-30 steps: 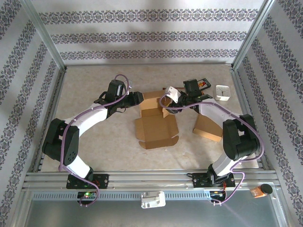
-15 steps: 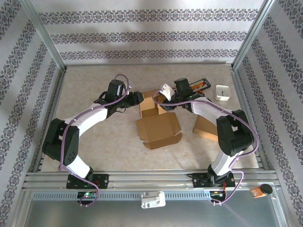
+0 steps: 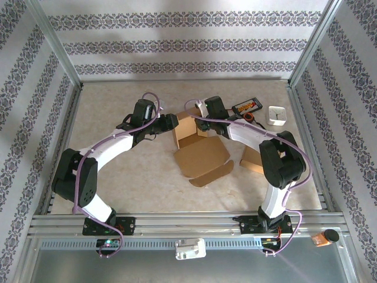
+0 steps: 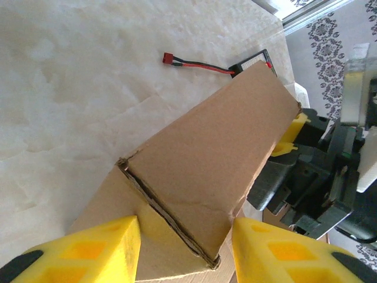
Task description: Fold the paper box
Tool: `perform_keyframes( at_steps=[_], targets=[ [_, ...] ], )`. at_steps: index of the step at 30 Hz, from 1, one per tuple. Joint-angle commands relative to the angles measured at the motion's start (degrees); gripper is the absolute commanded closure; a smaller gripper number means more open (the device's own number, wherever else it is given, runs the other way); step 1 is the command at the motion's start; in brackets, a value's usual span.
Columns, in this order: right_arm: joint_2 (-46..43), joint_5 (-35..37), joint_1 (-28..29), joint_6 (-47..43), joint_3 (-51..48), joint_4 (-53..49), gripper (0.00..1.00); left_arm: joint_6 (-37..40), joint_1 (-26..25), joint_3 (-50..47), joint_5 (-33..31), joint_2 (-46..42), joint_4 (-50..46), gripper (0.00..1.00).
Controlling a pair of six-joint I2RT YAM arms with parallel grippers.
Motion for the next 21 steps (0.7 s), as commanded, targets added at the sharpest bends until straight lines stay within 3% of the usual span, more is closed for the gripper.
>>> perform_keyframes(
  at_steps=[1, 5, 9, 13, 19, 21],
  targets=[
    [1.4, 0.0, 3.0, 4.4, -1.0, -1.6, 0.73, -0.7, -0.8, 0.0, 0.6, -2.1, 1.3, 0.56],
    [2.1, 1.5, 4.2, 7.0, -1.9, -0.4, 0.84, -0.4, -0.7, 0.1, 0.5, -1.8, 1.3, 0.55],
    [3.3, 0.8, 4.5, 12.8, -3.0, 2.8, 0.73, -0.6, -0.8, 0.0, 0.5, -1.6, 1.6, 0.55],
    [5.9, 0.1, 4.5, 15.4, -2.2, 4.0, 0.71, -0.6, -0.8, -0.2, 0.5, -1.8, 1.6, 0.55],
    [7.0, 3.0, 4.6, 15.7, -2.3, 5.2, 0.93, 0.0, -0.6, -0.9, 0.1, -2.6, 1.3, 0.55],
    [6.6, 4.0, 4.6, 15.6, -2.7, 5.2, 0.94, 0.0, -0.5, -1.1, 0.0, -2.8, 1.4, 0.55]
  ],
)
